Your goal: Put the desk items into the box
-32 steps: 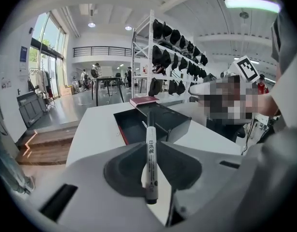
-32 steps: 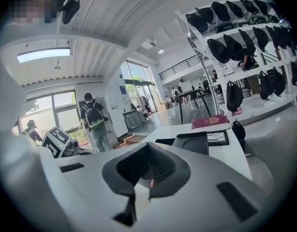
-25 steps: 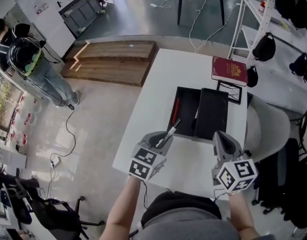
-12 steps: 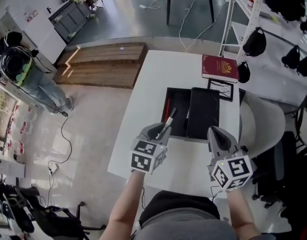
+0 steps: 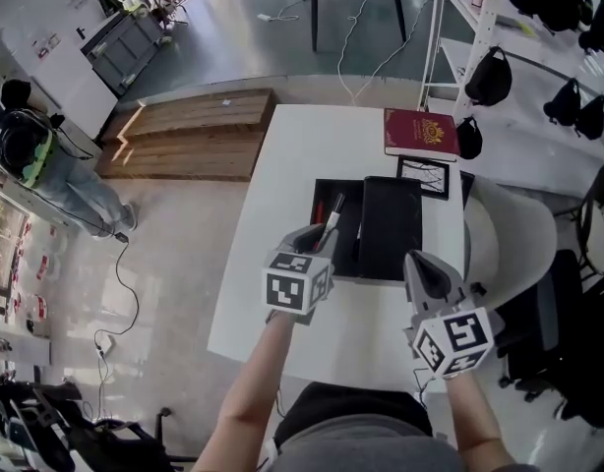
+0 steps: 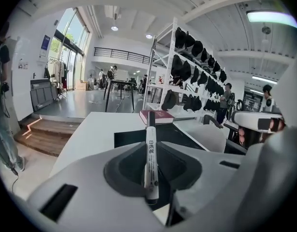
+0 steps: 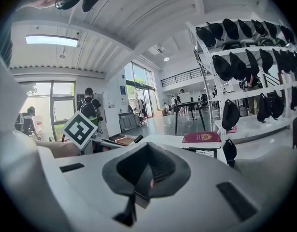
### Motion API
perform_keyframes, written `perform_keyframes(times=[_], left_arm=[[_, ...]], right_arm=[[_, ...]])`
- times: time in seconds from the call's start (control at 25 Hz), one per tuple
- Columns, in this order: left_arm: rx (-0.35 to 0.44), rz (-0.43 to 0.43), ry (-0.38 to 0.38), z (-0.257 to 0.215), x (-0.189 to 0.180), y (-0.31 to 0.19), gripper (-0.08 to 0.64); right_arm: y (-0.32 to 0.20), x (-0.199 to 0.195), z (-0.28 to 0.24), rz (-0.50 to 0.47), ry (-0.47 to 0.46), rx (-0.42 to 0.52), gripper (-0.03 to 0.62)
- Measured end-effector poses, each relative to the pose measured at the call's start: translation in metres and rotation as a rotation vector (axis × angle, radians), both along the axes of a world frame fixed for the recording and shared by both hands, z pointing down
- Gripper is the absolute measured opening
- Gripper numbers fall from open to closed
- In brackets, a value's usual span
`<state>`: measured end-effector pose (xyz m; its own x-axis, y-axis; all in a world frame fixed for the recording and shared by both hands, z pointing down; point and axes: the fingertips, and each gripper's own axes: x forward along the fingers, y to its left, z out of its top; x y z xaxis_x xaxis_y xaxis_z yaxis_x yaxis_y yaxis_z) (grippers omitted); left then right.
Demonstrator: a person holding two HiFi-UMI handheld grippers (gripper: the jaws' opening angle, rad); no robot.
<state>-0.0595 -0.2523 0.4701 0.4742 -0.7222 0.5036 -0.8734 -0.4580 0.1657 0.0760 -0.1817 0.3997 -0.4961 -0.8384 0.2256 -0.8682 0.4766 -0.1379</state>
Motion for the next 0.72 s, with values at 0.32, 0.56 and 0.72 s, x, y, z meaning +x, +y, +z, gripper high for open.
perform_keyframes(times=[0.32, 0.56, 0.72], left_arm=[[-0.057, -0.055, 0.030, 0.024, 0.007, -0.033, 0.072], [-0.094, -0.078, -0.064, 0.045, 0.010, -0.048, 0.071], [-0.111, -0.060, -0.114, 0.056, 0.017, -0.053, 0.072]], right_arm=[[-0.004, 0.001, 0.003, 0.010, 0.002, -0.004, 0.005], [-0.007, 0.007, 0.005, 0.025, 0.003, -0.010, 0.005], [-0.009, 0.010, 0.007, 0.029, 0.006, -0.018, 0.005]])
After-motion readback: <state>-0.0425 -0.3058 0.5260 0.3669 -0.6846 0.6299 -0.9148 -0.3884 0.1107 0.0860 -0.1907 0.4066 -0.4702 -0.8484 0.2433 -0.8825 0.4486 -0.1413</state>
